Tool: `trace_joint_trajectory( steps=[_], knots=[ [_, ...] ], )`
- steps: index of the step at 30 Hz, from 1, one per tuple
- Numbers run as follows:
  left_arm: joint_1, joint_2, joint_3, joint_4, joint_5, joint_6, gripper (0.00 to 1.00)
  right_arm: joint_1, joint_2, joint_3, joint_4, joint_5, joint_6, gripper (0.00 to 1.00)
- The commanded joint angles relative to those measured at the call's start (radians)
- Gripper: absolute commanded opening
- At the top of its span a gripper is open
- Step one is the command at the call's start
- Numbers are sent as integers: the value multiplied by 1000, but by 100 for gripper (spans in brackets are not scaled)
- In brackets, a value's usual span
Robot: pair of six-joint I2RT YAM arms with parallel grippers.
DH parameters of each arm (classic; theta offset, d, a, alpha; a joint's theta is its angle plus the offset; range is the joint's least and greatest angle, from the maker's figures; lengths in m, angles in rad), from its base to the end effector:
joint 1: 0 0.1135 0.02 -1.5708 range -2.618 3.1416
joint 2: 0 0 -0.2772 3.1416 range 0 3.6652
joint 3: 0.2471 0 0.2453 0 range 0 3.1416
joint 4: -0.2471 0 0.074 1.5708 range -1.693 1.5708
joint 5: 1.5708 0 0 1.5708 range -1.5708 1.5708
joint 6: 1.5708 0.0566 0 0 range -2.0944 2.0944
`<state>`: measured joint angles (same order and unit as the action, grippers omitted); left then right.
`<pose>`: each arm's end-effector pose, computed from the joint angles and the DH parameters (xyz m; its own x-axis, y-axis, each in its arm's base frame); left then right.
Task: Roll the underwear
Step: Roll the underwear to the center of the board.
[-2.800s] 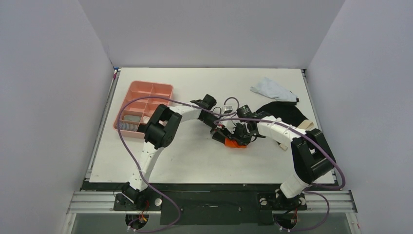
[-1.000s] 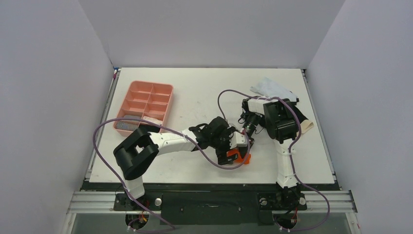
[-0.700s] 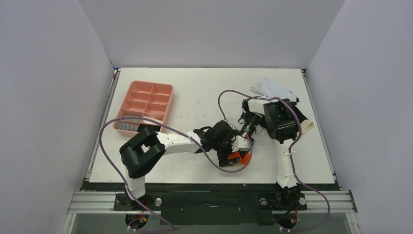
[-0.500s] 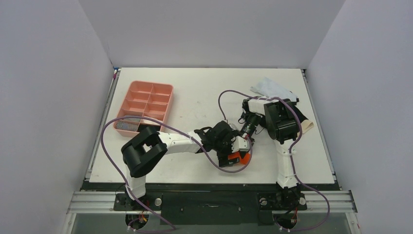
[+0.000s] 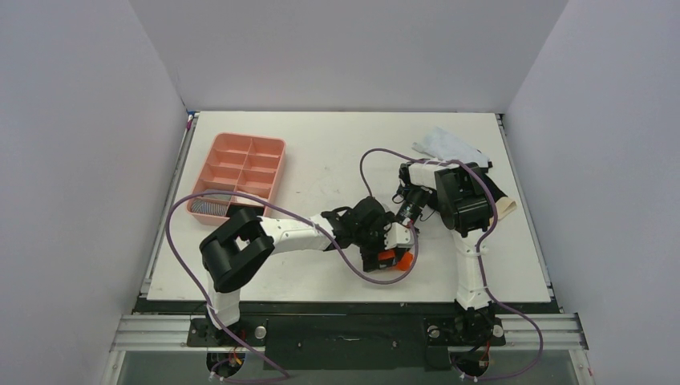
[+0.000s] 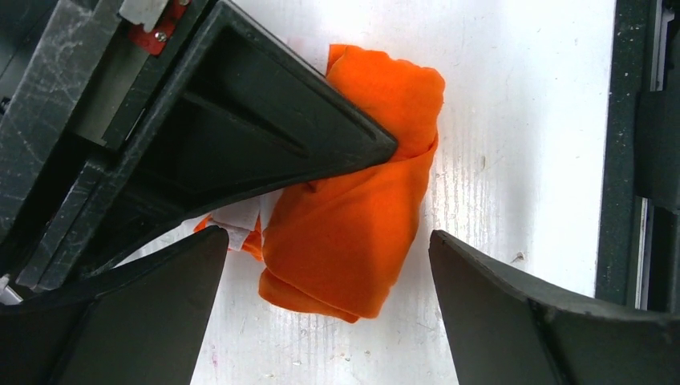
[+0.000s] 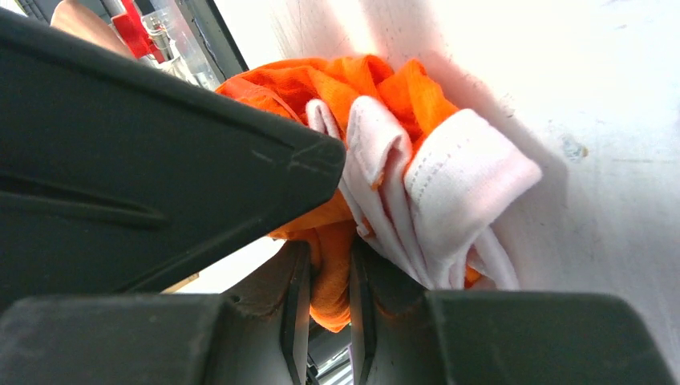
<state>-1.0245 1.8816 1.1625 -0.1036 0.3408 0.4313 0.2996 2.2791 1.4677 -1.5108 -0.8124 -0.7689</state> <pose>0.1968 -0.3601 0.1725 0.0401 0.6924 -0.7204 0.9981 0.0065 0.0618 0.3037 0.1368 0.1103 -0.6899 -0.7136 0.1218 -0.2911 0.4274 0.8559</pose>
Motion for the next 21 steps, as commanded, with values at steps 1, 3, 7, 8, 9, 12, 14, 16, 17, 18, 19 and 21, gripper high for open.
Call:
trace_joint_trajectory(
  steps=[1,3,7,8,9,12,14,16,17,18,19,21],
  knots=[
    [-12,-36,42,-4,31,43,95,-2,-15,-21,219,112,-29,0],
    [-15,-34,30,17,36,44,95,-3,-15,-25,220,115,-28,0],
    [-21,-16,29,30,41,54,92,-3,-10,-22,221,116,-23,0],
    [-21,-11,30,34,44,55,92,-3,-11,-22,221,116,-22,0],
    [-24,-9,31,35,48,55,91,-3,-9,-23,221,116,-22,0],
    [-29,4,39,33,54,59,88,-3,-9,-23,221,116,-20,0],
    [-32,14,41,31,55,60,85,-2,-8,-21,221,115,-19,0],
    [-33,20,41,36,49,58,83,-3,-7,-21,221,115,-17,0],
    [-35,21,38,39,42,58,83,-3,-7,-21,221,116,-17,0],
    [-36,22,37,48,33,56,82,-3,-6,-20,222,116,-16,0],
    [-38,22,34,52,30,56,81,-2,-6,-21,221,116,-15,0],
    [-39,25,34,56,27,55,76,-3,-6,-20,221,116,-14,0]
  ],
)
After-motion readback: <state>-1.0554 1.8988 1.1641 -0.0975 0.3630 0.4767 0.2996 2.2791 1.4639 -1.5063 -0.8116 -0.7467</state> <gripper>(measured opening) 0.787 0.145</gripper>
